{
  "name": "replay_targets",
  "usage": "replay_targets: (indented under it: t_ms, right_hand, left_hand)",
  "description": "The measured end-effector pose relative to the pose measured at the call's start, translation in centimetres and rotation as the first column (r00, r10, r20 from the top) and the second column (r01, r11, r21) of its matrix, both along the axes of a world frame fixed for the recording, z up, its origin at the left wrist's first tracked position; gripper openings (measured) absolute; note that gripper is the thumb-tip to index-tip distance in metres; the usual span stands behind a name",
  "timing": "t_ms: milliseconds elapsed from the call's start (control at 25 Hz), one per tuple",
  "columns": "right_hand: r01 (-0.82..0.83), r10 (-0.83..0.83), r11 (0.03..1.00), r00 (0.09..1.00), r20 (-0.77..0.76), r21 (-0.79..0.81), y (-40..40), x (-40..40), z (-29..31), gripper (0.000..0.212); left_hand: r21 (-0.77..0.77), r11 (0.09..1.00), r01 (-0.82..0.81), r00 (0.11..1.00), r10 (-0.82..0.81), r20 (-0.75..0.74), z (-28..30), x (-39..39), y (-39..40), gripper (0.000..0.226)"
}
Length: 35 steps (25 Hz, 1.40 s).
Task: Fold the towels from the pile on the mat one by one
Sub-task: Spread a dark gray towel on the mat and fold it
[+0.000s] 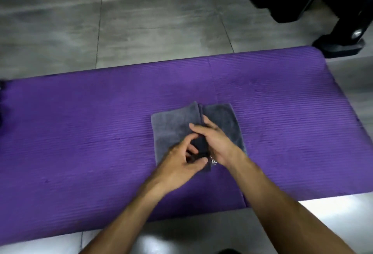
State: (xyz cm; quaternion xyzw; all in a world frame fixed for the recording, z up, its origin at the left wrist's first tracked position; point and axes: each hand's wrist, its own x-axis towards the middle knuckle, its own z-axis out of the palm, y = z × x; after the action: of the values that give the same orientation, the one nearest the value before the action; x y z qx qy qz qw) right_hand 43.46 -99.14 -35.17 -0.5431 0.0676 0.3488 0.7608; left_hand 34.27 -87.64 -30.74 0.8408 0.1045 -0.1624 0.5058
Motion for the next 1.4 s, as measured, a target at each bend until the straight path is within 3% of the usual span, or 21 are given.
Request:
replay_targets:
  t_ms: [80, 200, 360, 480, 640, 760, 880, 920, 960, 1040, 1120, 1200, 1320, 1400]
  right_hand:
    - [0.070, -0.050, 0.974, 0.994, 0.098, -0.215, -1.6, 1.2, -1.5, 0.034]
    - [0.134, -0.074, 0.937, 0.979, 0.191, -0.322, -4.2, 3.3, -2.2, 0.039]
    - [0.132, -0.015, 0.874, 0.969, 0.246, -0.468, -8.4, 6.4, -3.5, 0.037]
    - [0.055, 0.126, 0.766, 0.964, 0.234, -0.641, -9.6, 6.9, -5.6, 0.036]
    - [0.151, 0.132, 0.639, 0.944, 0.301, -0.754, -9.3, 6.3, -6.4, 0.037]
    - [0.162, 0.132, 0.639, 0.940, 0.315, -0.752, -9.2, 5.0, -5.7, 0.042]
    - [0.159, 0.099, 0.645, 0.952, 0.289, -0.748, -9.4, 2.7, -5.1, 0.042]
    - [0.165, 0.137, 0.587, 0.945, 0.298, -0.793, -9.3, 1.7, -4.9, 0.045]
    - [0.213, 0.219, 0.480, 0.910, 0.352, -0.851, -9.1, 0.7, -4.9, 0.049]
    - [0.396, 0.440, 0.290, 0.753, 0.489, -0.871, -8.1, -1.1, -5.3, 0.055]
    - [0.488, 0.622, 0.266, 0.572, 0.535, -0.831, -6.2, -2.1, -5.9, 0.056]
    - [0.402, 0.744, 0.260, 0.497, 0.447, -0.878, -4.6, -2.7, -7.0, 0.057]
    - [0.276, 0.778, 0.186, 0.544, 0.313, -0.943, -4.2, -2.3, -8.6, 0.064]
    - [0.244, 0.800, 0.153, 0.539, 0.265, -0.958, -4.5, -1.9, -9.1, 0.066]
  left_hand:
    - [0.209, 0.974, 0.087, 0.991, -0.105, 0.078, -1.5, -0.6, -0.2, 0.052]
    - [0.605, 0.792, 0.085, 0.959, -0.229, 0.165, -4.5, -2.3, 1.8, 0.053]
    - [0.751, 0.655, 0.085, 0.955, -0.268, 0.126, -7.5, -4.5, 2.6, 0.072]
    - [0.774, 0.631, 0.057, 0.978, -0.190, 0.083, -8.9, -4.9, 1.3, 0.073]
    - [0.726, 0.687, -0.004, 0.993, -0.086, 0.087, -9.1, -4.5, 0.1, 0.064]
    - [0.705, 0.709, 0.000, 0.984, -0.125, 0.126, -8.9, -4.6, 0.0, 0.065]
    - [0.697, 0.712, 0.085, 0.989, -0.145, 0.028, -8.8, -6.9, 0.1, 0.059]
    - [0.695, 0.709, 0.116, 0.991, -0.129, -0.034, -8.7, -8.2, 0.2, 0.058]
    - [0.693, 0.710, 0.129, 0.991, -0.117, -0.064, -8.4, -9.5, 0.3, 0.057]
    - [0.648, 0.756, 0.093, 0.989, -0.143, 0.025, -8.2, -10.5, 0.3, 0.053]
    - [0.609, 0.791, 0.068, 0.963, -0.212, 0.167, -7.9, -8.7, 0.1, 0.048]
    - [0.647, 0.762, 0.022, 0.953, -0.212, 0.217, -8.3, -5.0, 0.0, 0.053]
    - [0.680, 0.717, 0.157, 0.986, -0.158, -0.060, -9.6, -0.5, 1.3, 0.079]
    - [0.706, 0.654, 0.271, 0.962, -0.168, -0.214, -10.9, 0.1, 2.3, 0.078]
